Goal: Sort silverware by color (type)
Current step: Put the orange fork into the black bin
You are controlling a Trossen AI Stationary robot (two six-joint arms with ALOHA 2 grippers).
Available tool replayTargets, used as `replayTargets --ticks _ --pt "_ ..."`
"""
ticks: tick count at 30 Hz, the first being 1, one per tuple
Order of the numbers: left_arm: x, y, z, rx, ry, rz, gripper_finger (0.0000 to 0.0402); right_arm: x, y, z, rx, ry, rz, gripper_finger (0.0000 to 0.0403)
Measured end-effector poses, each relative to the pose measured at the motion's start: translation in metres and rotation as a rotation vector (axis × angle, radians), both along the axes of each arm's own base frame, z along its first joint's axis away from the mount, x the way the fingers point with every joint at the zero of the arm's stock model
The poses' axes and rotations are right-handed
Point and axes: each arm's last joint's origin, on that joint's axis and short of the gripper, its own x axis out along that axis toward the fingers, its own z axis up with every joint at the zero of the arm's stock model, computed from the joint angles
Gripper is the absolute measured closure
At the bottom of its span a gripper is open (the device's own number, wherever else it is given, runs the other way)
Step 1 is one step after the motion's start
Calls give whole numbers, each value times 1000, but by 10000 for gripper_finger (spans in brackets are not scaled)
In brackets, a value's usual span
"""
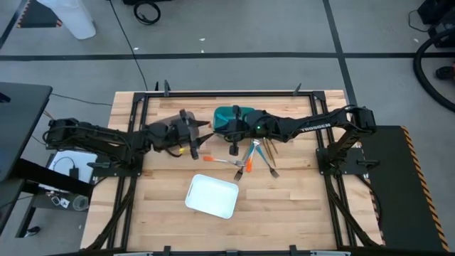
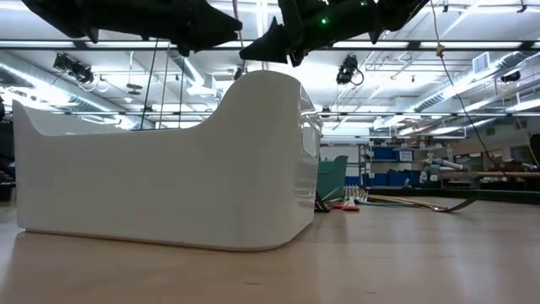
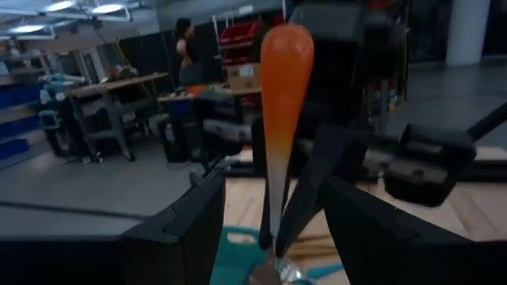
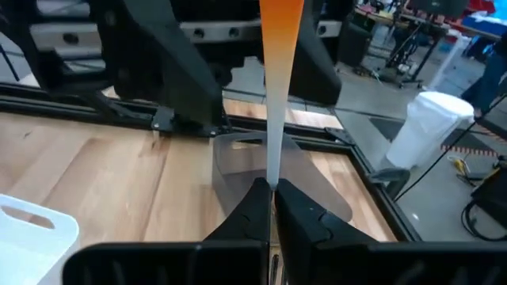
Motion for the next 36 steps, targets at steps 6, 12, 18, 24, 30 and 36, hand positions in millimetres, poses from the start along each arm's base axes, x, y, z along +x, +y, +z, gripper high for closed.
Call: replayTargets --ticks 6,12,18,24,30,36 --pt "-1 4 5 3 -48 3 182 1 -1 5 -11 -54 36 387" --pt "-1 3 6 6 -61 -21 190 2 0 11 -17 -112 57 387" --pt "3 4 6 8 -100 -19 229 2 0 11 -22 -119 54 387" --pt "19 4 3 35 -57 -17 264 2 0 11 -19 -118 68 387" --pt "23 4 7 55 -61 -14 313 2 0 10 -17 -114 68 386" --pt "23 4 7 54 -60 -14 385 2 0 9 -16 -108 67 386"
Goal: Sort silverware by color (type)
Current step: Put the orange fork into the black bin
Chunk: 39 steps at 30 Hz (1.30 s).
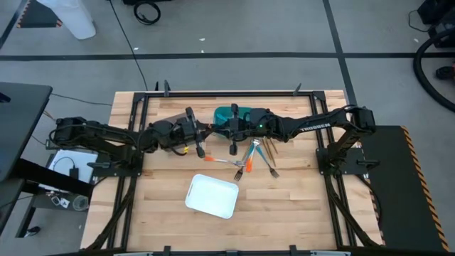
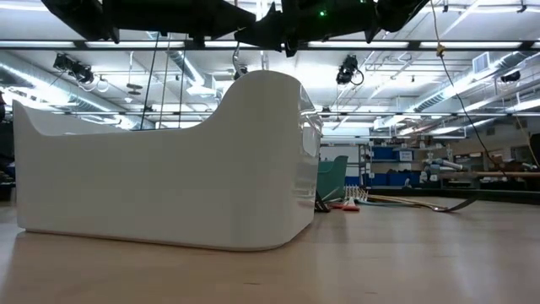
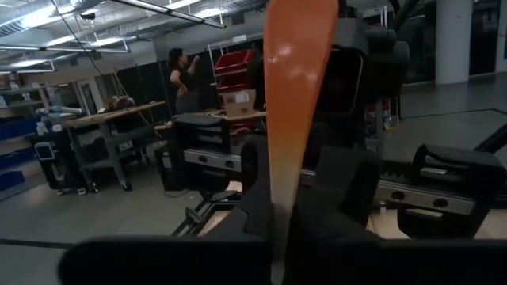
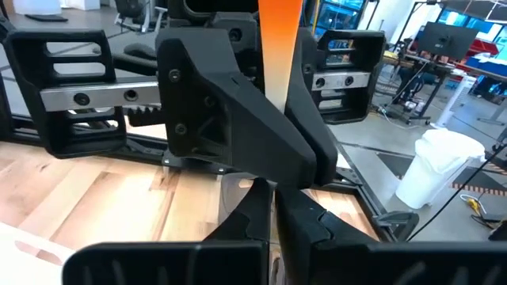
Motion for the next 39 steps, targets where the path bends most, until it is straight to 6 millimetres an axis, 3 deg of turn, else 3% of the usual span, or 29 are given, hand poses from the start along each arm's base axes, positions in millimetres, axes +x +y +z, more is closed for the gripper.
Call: replayTargets --ticks 7,15,20,25,29,39 --pt "0 0 -1 -7 5 -1 389 0 0 -1 3 9 -16 363" --pt "-1 1 -4 -5 65 26 399 -2 -1 -11 38 117 -72 271" --pt "-3 7 -18 -15 214 67 400 -8 -4 -27 87 277 -176 228" --pt "-7 8 -40 -96 436 11 400 -19 -3 -46 178 489 -211 216" --pt "-15 8 -60 -103 657 35 379 -24 -3 -55 216 549 -234 215" --pt "-31 8 -50 -186 658 77 380 -23 -4 -57 228 524 -208 216"
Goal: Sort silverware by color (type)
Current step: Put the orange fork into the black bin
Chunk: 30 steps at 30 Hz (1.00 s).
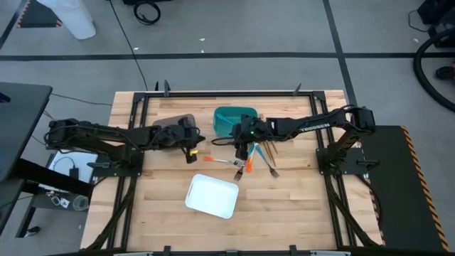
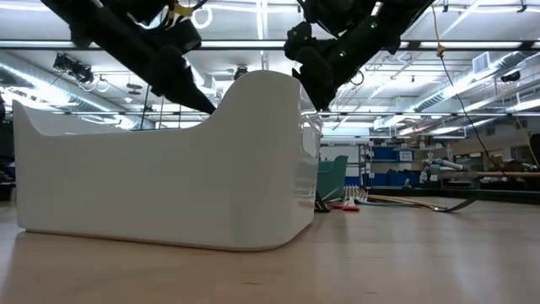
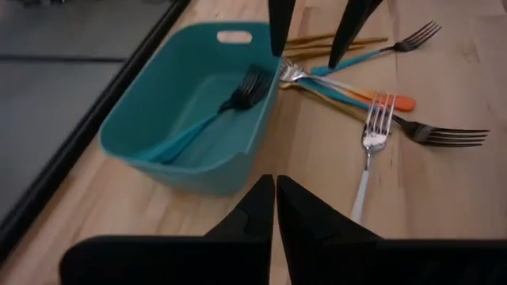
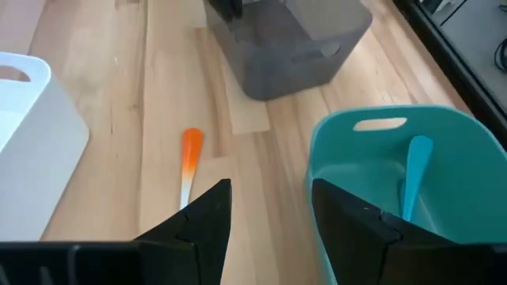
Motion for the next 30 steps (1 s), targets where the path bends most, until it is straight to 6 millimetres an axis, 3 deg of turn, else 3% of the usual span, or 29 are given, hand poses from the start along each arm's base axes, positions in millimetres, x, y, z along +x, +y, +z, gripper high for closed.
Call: replayTargets --ticks 8,15,24,30 --pt "-7 0 25 -78 116 63 381 -1 -1 -1 1 11 0 216" --pt "-11 1 49 -103 233 159 344 -3 -1 -3 -6 35 -16 216" --pt "-9 -4 45 -142 383 292 261 -4 7 -6 -80 62 -74 216" --pt "-1 -5 44 -149 521 404 251 -7 13 -9 -81 118 -51 216"
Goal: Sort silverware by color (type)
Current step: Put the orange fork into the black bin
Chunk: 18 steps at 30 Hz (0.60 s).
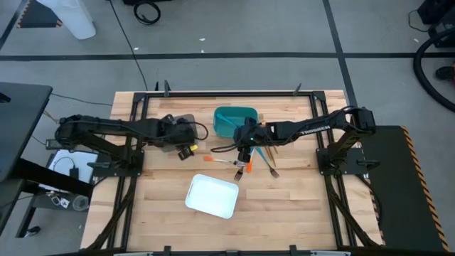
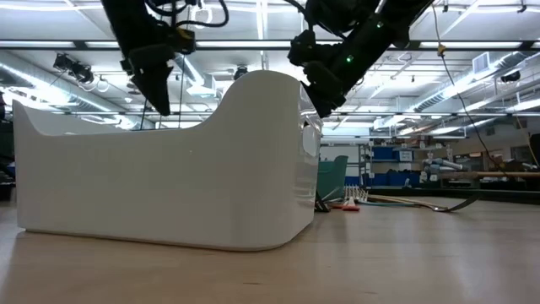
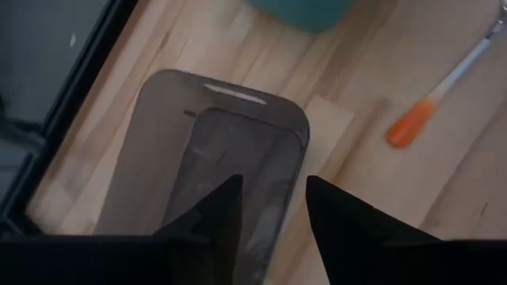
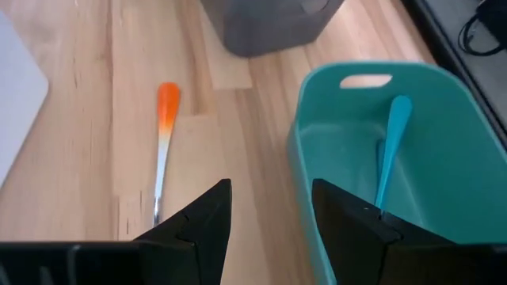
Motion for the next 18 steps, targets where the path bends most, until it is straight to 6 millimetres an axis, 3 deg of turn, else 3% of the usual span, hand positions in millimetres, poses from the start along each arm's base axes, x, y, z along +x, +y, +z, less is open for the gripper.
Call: replayTargets --ticks 9,18 --pt "-16 -1 0 -56 220 193 251 1 25 1 8 -15 41 216" --pt "-10 -6 -15 -47 316 276 251 6 34 6 -25 -79 90 216"
